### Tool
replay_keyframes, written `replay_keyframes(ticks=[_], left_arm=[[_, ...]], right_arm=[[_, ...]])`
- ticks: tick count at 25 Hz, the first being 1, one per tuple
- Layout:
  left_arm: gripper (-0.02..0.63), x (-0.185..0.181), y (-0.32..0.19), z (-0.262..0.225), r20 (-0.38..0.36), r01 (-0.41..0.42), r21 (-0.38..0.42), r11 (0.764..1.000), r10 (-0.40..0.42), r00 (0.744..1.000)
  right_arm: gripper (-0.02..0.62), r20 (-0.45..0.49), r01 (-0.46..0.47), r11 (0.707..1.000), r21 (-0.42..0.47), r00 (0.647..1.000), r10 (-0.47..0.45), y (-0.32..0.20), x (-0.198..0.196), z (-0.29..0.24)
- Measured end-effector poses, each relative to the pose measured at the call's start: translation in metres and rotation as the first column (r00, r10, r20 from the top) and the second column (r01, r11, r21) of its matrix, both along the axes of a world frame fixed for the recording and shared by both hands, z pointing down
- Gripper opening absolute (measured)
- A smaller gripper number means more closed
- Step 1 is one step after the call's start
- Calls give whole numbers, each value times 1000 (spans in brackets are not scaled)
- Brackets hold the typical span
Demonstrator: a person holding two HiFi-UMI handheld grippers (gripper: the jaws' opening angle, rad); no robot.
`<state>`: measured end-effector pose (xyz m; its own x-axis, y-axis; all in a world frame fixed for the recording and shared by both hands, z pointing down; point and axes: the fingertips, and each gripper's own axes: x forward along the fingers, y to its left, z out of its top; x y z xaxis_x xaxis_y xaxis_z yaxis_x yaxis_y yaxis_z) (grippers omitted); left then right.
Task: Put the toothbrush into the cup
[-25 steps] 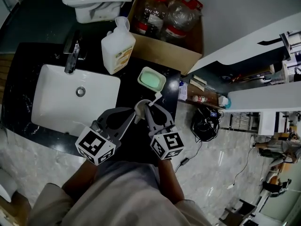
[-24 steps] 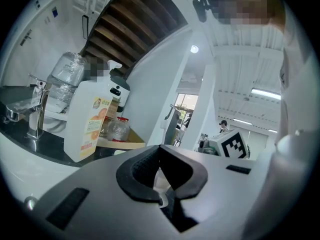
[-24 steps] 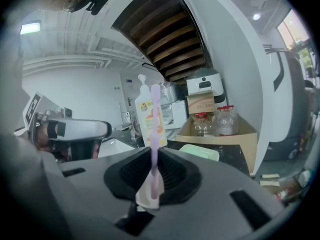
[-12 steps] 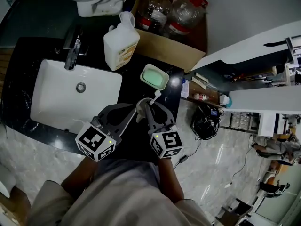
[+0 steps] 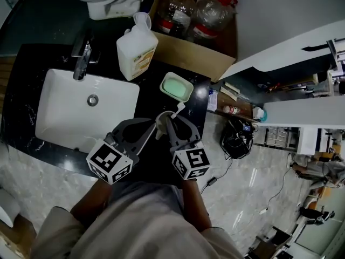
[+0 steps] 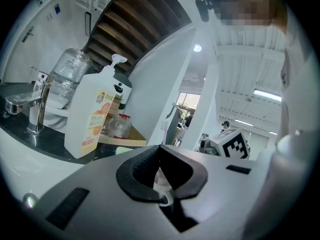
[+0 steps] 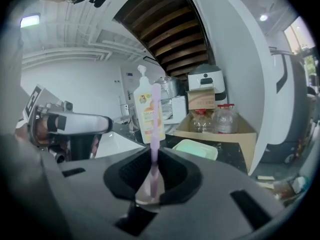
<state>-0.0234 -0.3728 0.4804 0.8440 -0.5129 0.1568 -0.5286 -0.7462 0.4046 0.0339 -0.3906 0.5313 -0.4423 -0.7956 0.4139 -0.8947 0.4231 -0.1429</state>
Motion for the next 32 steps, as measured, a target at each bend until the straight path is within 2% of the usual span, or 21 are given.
replay_keyframes(ticks=[4,15,21,26,32], left_arm=[[9,0,1,-2,0,2,6,1000,-2,1000],[9,2,11,-10,-9,0,19,1000,0,1000],[9,4,17,-15,-12,-1,31,1000,2,1000],[9,6,22,-23,-25,0,45,999,1,1000],[9,10,28,-30,-23,-4,62,998,6,1000]], right_arm=[[55,-18,-5,1000,-11,1000,5,1,2,3],[62,9,-11,1000,17,1000,11,10,3,-9],[9,24,-14,998,57,1000,12,19,5,-20],[8,49,-24,998,58,999,21,28,10,-25],[6,66,-30,993,110,998,23,41,15,-45]])
